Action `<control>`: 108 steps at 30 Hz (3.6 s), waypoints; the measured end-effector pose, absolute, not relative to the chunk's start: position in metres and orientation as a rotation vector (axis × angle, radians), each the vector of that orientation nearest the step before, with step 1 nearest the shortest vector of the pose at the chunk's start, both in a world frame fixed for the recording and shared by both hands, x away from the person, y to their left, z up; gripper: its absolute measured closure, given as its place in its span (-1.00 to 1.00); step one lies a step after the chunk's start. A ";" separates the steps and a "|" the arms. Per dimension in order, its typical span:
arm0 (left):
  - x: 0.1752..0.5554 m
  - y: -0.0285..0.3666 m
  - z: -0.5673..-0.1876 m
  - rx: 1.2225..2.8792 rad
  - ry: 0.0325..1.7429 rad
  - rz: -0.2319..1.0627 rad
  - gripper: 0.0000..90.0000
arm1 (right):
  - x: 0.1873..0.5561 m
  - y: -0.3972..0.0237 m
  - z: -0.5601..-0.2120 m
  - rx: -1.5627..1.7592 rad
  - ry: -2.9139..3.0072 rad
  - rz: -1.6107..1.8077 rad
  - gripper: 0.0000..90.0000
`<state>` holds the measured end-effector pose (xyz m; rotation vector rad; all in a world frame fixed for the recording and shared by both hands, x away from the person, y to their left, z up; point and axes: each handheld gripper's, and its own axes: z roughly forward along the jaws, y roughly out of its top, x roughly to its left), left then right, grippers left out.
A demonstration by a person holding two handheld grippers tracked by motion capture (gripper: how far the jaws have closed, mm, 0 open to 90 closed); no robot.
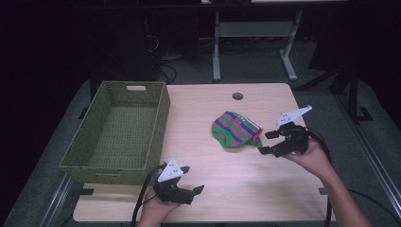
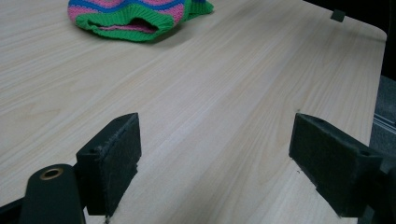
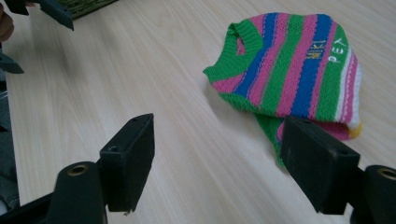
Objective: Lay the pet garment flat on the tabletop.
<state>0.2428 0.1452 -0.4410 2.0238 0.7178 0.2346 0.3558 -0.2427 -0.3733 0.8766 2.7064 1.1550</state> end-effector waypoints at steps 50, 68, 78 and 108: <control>0.242 0.147 -0.438 1.999 0.702 0.249 -0.63 | 0.465 -0.158 -0.438 1.040 2.871 0.618 -0.12; 0.242 0.145 -0.440 2.021 0.702 0.243 -0.62 | 0.456 -0.144 -0.442 0.961 2.783 0.474 0.41; 0.242 0.146 -0.439 2.015 0.718 0.250 -0.62 | 0.455 -0.141 -0.441 0.966 2.755 0.449 0.71; 0.244 0.149 -0.439 2.012 0.724 0.250 -0.62 | 0.455 -0.164 -0.415 1.088 2.738 0.693 0.77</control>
